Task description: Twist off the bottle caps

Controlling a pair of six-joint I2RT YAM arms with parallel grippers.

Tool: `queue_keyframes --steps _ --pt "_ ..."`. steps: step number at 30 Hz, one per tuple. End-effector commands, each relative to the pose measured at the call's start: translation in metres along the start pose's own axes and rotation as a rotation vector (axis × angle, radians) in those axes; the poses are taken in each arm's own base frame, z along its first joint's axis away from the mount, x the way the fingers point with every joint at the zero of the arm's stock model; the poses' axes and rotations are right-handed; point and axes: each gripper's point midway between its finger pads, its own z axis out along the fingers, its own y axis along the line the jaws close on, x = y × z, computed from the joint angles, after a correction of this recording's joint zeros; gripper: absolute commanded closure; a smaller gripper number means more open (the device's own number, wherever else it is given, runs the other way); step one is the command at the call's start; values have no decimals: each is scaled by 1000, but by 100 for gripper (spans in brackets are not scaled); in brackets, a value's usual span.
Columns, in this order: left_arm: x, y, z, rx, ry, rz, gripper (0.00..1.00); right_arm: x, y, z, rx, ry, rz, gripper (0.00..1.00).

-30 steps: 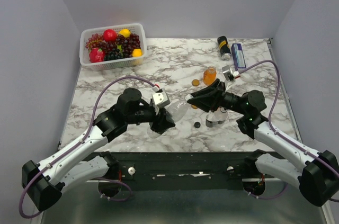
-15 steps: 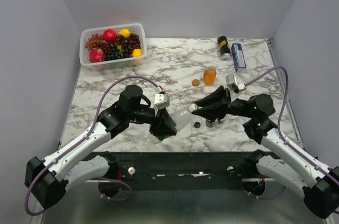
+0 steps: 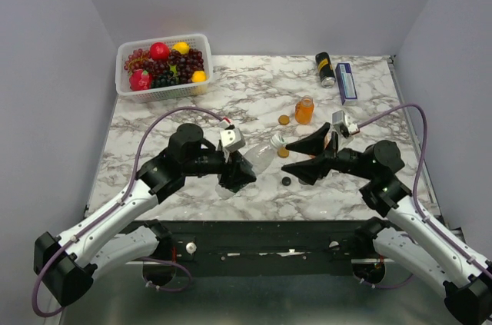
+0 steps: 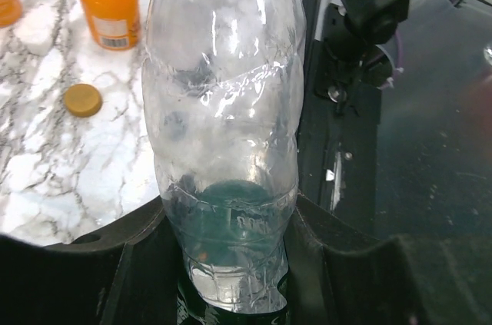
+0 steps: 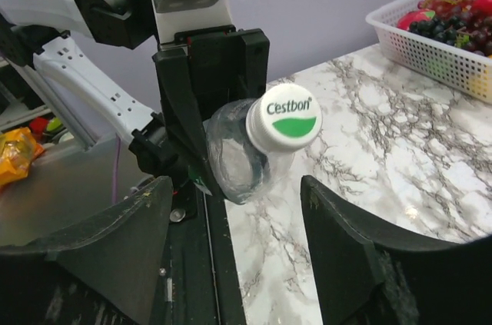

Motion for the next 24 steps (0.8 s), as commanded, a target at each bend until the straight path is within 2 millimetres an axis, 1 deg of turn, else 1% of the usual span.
queue_keyframes --steps 1,3,4,5,7,8,10,11,12,14,15,16,17,22,24 --pt "-19 23 -7 -164 -59 50 64 0 -10 -2 85 19 41 24" --pt "-20 31 -10 -216 -61 48 64 -4 -18 -2 144 9 88 24" --pt "-19 41 -12 -287 -57 51 64 -7 -21 -1 173 -1 149 24" --pt "-16 46 -14 -326 -44 52 64 -17 -30 1 230 -24 183 24" --pt "-14 58 -19 -434 -29 74 64 -20 -32 5 259 -26 289 23" --pt "-10 60 -20 -465 -14 77 64 -26 -35 9 271 -41 311 21" --pt "-8 64 -22 -509 1 95 64 -31 -39 11 295 -64 355 21" --pt "-6 67 -24 -545 14 101 64 -35 -47 12 337 -87 360 21" --pt "-6 69 -25 -560 18 105 64 -34 -54 13 365 -91 373 21" --pt "-3 74 -27 -602 30 109 64 -33 -60 17 393 -101 393 21" --pt "-2 75 -27 -611 35 111 64 -28 -65 20 405 -95 408 22" --pt "-3 76 -28 -619 38 113 64 -27 -66 22 408 -99 426 22" --pt "0 77 -27 -624 47 113 64 -29 -66 26 403 -117 426 22" --pt "3 78 -25 -640 67 124 65 -13 -79 44 426 -79 467 23" --pt "4 78 -24 -638 74 125 65 -14 -77 51 404 -84 466 25"
